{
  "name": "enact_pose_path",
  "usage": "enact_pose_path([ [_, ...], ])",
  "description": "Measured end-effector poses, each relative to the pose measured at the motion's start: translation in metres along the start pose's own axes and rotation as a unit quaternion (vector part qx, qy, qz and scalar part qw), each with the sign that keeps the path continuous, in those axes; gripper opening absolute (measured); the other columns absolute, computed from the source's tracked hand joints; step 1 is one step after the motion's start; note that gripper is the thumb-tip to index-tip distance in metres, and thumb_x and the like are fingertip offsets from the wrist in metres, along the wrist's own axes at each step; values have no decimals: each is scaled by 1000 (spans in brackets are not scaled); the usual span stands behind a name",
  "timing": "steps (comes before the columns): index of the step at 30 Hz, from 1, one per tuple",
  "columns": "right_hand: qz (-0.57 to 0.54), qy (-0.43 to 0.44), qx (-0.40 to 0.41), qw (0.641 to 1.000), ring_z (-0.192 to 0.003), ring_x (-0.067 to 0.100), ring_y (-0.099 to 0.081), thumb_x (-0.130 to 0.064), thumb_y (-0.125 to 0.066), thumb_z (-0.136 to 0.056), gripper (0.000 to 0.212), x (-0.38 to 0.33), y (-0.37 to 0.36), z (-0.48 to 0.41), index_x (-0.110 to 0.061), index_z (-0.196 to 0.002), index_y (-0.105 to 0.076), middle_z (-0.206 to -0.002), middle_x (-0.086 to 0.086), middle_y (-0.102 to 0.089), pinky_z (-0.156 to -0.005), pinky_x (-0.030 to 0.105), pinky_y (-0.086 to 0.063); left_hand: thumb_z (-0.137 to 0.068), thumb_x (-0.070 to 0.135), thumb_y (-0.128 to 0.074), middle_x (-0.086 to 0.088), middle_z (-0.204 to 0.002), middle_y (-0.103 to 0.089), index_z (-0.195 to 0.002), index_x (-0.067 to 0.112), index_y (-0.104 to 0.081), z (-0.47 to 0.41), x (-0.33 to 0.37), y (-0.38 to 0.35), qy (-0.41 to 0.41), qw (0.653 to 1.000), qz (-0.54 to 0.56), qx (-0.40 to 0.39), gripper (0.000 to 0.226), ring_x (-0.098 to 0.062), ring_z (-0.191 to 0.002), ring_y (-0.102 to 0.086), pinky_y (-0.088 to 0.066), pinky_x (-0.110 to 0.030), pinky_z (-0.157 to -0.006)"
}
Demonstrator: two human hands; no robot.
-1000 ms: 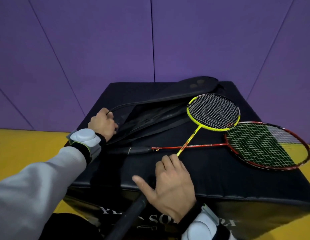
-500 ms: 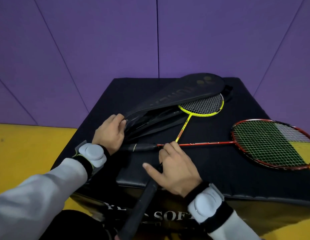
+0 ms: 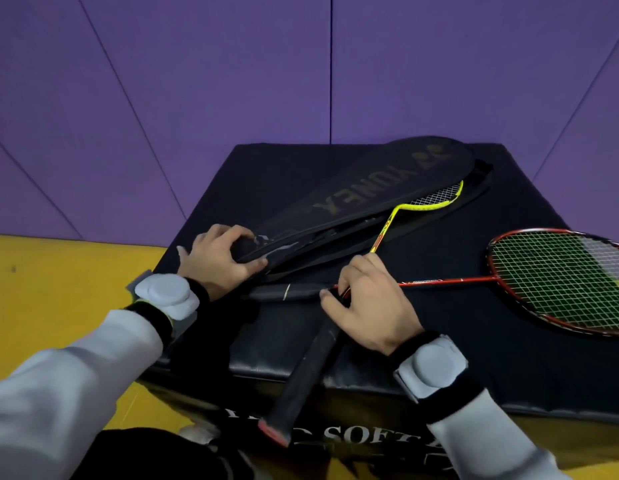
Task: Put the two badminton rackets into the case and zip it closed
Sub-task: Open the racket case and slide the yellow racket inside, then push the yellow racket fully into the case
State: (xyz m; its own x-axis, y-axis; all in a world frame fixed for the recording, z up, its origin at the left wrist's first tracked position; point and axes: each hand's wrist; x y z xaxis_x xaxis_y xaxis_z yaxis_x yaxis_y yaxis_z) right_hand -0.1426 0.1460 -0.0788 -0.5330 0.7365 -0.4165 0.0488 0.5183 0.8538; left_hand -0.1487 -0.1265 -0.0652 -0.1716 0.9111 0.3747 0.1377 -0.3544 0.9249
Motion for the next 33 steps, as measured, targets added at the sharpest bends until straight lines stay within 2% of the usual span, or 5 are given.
enact_pose_path([
  [4,-18,-16,0,1000,-100,18,-48,-43,-61,-88,33,3,-4,-6,-14,-73,-56,-84,-2,-53,-91,28,-43,-71,69,-73,7,-131,-45,-125,47,-56,-11,-11,7,15,992,80,-98,61,-21,-126,-49,-37,-41,-112],
  [11,-55,-36,16,998,-98,17,-46,-38,-62,-90,32,11,5,-14,-11,-75,-56,-85,0,-52,-89,29,-42,-79,41,-82,7,-128,-45,-128,40,-60,-6,-10,1,-25,989,116,-85,54,-11,-117,-49,-34,-23,-100],
  [18,-85,-48,76,992,-93,20,-50,-25,-65,-91,26,21,14,-15,-6,-74,-60,-84,4,-57,-82,23,-38,-77,11,-77,9,-122,-45,-123,36,-62,-1,2,3,-81,984,126,-100,55,-9,-112,-51,-33,-7,-89],
  [24,-70,-59,96,991,-91,20,-49,-26,-67,-90,27,30,11,-14,-6,-73,-60,-83,4,-56,-80,19,-34,-82,20,-67,20,-105,-58,-98,47,-62,8,26,-18,-89,984,155,0,32,-11,-102,-59,-48,-32,-95],
  [33,-70,-60,63,994,-99,15,-45,-41,-63,-91,31,44,3,-13,-10,-90,-60,-94,1,-55,-85,19,-34,-81,37,-66,20,-79,-65,-79,42,-61,9,55,-38,-5,979,190,80,7,-1,-69,-61,-41,-16,-59],
])
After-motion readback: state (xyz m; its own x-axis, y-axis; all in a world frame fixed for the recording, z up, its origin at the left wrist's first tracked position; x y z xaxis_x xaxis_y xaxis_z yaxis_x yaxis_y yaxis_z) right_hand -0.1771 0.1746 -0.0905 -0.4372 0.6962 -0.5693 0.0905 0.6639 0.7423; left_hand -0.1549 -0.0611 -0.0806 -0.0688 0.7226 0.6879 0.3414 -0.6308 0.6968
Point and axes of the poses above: each hand's wrist, its own z-axis away from the middle knuckle, its own y-axis out of the back of the hand, x = y × z
